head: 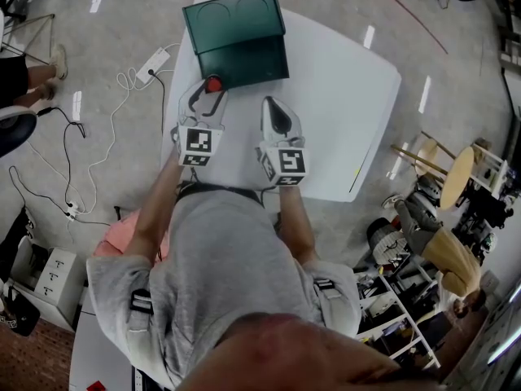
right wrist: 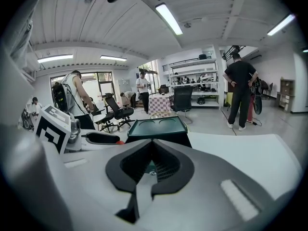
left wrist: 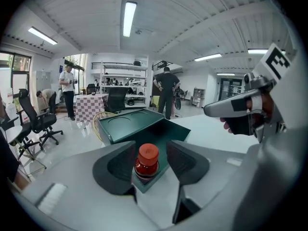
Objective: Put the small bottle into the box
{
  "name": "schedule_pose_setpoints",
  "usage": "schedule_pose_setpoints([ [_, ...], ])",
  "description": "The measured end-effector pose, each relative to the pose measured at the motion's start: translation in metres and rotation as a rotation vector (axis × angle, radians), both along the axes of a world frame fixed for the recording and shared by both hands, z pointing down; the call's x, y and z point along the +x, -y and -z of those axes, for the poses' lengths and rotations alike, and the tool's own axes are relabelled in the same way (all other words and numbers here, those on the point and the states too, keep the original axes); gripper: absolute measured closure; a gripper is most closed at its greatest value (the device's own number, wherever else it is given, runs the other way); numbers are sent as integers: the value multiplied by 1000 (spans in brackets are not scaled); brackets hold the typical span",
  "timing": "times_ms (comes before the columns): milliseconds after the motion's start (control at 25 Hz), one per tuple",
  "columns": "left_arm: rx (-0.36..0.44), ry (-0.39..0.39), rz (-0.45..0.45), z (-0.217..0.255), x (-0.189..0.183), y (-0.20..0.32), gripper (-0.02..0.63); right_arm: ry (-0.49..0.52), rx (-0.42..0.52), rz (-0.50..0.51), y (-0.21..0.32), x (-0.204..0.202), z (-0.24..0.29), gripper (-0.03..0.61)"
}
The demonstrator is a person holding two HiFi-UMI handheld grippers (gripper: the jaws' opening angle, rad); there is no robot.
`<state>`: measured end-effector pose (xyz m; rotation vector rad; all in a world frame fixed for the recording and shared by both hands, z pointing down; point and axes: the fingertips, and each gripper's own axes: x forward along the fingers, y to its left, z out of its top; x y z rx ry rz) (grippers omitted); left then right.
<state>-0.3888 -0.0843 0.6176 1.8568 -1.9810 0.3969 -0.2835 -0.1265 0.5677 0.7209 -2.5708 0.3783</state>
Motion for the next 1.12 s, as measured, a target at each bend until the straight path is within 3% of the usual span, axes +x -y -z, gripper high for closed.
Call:
schedule_pose_setpoints([
  [400, 61, -7, -20, 27, 19, -10, 400, 14, 19, -15, -8, 17, 11, 575],
  [720, 113, -27, 13, 52, 30, -24, 471, 35, 42, -37, -18, 38, 24, 575],
  [1120, 177, -19, 10, 89, 71, -45, 542, 72, 82, -59, -39, 80, 46, 575],
])
